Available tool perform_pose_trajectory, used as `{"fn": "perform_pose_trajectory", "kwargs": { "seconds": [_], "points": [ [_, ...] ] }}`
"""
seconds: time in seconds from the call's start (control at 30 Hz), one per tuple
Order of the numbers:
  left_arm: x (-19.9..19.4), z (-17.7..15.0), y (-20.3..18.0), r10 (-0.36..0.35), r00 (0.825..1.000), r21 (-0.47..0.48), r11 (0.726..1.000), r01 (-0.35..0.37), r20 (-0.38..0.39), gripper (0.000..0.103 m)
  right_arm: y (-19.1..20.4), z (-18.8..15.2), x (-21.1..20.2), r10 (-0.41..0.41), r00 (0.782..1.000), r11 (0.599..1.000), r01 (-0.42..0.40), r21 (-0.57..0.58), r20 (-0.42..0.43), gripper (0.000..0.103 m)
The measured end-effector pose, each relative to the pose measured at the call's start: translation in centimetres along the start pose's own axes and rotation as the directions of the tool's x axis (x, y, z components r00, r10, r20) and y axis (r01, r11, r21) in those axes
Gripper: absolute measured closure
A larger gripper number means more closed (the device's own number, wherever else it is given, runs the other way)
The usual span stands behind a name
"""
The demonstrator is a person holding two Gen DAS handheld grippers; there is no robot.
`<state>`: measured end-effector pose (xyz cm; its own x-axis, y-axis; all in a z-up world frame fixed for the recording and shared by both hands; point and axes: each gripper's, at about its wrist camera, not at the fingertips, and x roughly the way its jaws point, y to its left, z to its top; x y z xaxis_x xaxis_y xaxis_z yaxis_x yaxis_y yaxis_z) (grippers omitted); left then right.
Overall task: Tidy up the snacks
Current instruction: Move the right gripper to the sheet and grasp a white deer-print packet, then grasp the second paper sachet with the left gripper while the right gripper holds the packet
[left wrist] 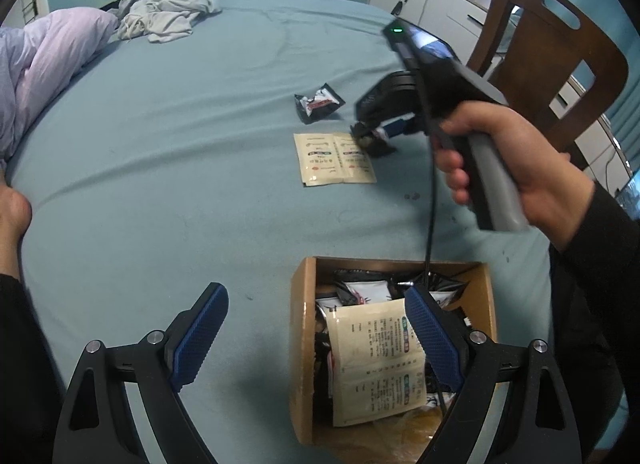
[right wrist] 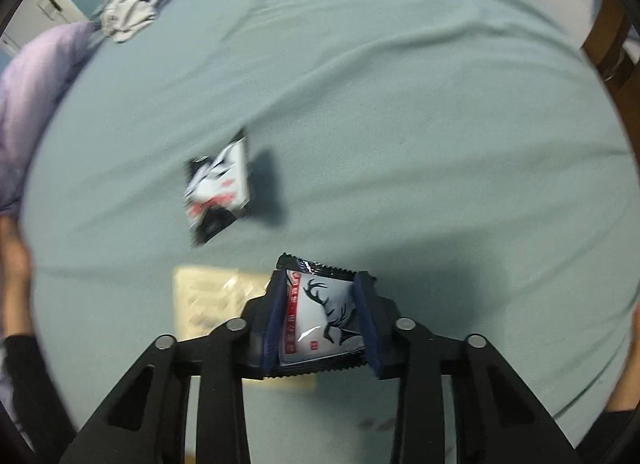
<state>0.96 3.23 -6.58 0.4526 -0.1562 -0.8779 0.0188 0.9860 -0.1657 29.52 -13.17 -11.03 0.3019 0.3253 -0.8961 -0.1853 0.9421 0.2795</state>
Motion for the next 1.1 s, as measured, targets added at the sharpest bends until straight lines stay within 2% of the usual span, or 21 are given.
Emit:
{"fn": "perform_pose_trajectory", "kwargs": {
  "seconds": [0.03,0.17,0.27,0.37,0.4,0.47,0.57,0.7,0.73,0.8,0.9,1.0,1.1],
  "points": [
    [-0.1,0.0,-0.2,0.003,1.000,0.006,1.000,-0.003,0.003,0.012,-0.5,-0.7,-0.9,0.046,0.999,0.999,-0.046,0.014,0.014,0.082],
    [-0.6,0.2,-0.9,0.015,1.000,0.034,0.999,-0.015,0.016,0.012,-2.5,-4.3,-5.7,0.177,0.980,0.983,-0.181,0.037,0.096,0.082],
    [-0.6,1.2,-1.5,0.018,1.000,0.061,0.998,-0.019,0.015,0.011,-4.7,-8.3,-9.8,0.271,0.951,0.957,-0.282,0.060,0.150,0.082],
    [-0.3,2.8,-1.7,-0.001,1.000,0.070,0.998,0.001,-0.003,0.010,-7.6,-12.5,-12.4,0.374,0.907,0.911,-0.399,0.107,0.194,0.082],
    [0.0,3.5,-1.8,-0.004,1.000,0.072,0.997,0.005,-0.012,0.005,-8.7,-14.1,-13.3,0.399,0.892,0.895,-0.429,0.121,0.214,0.082],
    [0.8,5.2,-2.3,0.005,1.000,0.086,0.996,-0.003,-0.018,0.002,-10.4,-16.6,-14.1,0.412,0.882,0.884,-0.448,0.133,0.230,0.082],
    [3.3,8.5,-2.8,-0.021,0.998,0.086,0.996,0.027,-0.063,0.001,-11.9,-19.2,-14.4,0.403,0.881,0.888,-0.442,0.127,0.248,0.082],
    [9.3,12.6,-3.5,0.003,0.983,0.049,0.999,0.006,-0.182,0.001,-14.2,-21.2,-14.4,0.488,0.820,0.832,-0.541,0.126,0.298,0.082],
    [10.4,13.0,-3.7,0.019,0.980,0.046,0.999,-0.010,-0.199,0.001,-14.1,-21.5,-14.1,0.493,0.815,0.825,-0.549,0.133,0.304,0.082],
    [13.3,14.1,-4.0,0.057,0.967,0.038,0.998,-0.049,-0.247,0.001,-14.7,-21.7,-12.9,0.495,0.817,0.820,-0.552,0.150,0.296,0.082],
    [16.5,15.3,-4.1,0.043,0.956,-0.015,0.999,-0.049,-0.289,0.003,-15.0,-21.8,-11.9,0.469,0.835,0.837,-0.524,0.158,0.286,0.082],
    [18.8,15.7,-3.9,0.050,0.943,-0.053,0.996,-0.071,-0.329,0.003,-14.8,-22.5,-12.7,0.433,0.848,0.855,-0.493,0.158,0.305,0.082],
    [20.4,15.6,-3.8,0.101,0.932,-0.050,0.991,-0.126,-0.349,0.005,-14.3,-23.0,-13.3,0.449,0.842,0.851,-0.505,0.144,0.299,0.082]
  ]
}}
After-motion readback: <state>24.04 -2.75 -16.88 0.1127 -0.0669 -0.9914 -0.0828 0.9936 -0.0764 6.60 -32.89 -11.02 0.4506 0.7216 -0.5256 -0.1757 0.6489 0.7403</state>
